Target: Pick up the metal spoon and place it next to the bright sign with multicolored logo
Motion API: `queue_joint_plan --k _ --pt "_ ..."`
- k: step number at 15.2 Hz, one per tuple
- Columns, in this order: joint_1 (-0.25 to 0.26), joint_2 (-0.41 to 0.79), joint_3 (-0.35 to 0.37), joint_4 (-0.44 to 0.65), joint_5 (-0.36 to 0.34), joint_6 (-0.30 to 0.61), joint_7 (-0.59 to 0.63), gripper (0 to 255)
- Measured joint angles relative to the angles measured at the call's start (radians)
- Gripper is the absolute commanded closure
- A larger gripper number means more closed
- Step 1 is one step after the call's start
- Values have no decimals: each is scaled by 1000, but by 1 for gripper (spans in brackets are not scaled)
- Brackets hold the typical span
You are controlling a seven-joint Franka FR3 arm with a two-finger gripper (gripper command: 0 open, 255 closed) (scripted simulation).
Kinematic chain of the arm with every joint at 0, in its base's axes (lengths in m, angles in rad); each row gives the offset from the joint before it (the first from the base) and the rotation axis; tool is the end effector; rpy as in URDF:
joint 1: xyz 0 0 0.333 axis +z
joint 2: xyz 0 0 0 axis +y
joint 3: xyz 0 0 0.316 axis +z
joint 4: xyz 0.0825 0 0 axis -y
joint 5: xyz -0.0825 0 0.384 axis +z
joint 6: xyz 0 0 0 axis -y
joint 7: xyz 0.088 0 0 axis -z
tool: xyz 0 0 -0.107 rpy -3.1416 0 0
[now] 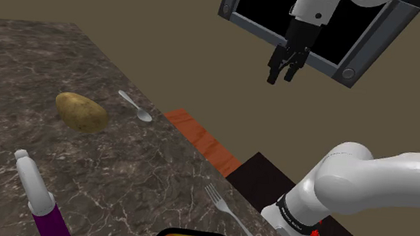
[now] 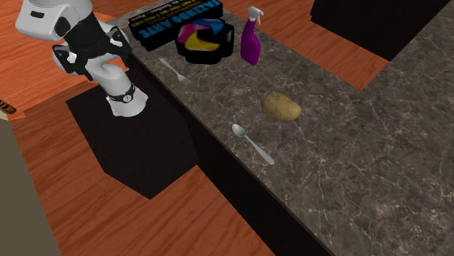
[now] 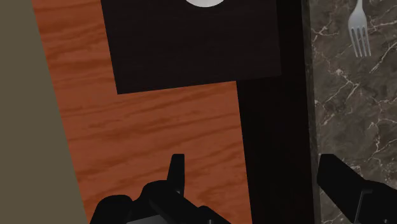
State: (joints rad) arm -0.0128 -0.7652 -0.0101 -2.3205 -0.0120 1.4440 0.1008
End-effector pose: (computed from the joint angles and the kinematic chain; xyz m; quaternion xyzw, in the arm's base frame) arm 0.2987 -0.0092 0.5904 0.9966 -0.0605 -0.0555 0.0047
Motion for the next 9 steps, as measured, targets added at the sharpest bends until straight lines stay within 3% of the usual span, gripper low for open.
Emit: queue_joint_plan --k 3,9 --pt "6 26 6 -6 10 30 5 0" --pt "33 201 39 23 58 173 28 0"
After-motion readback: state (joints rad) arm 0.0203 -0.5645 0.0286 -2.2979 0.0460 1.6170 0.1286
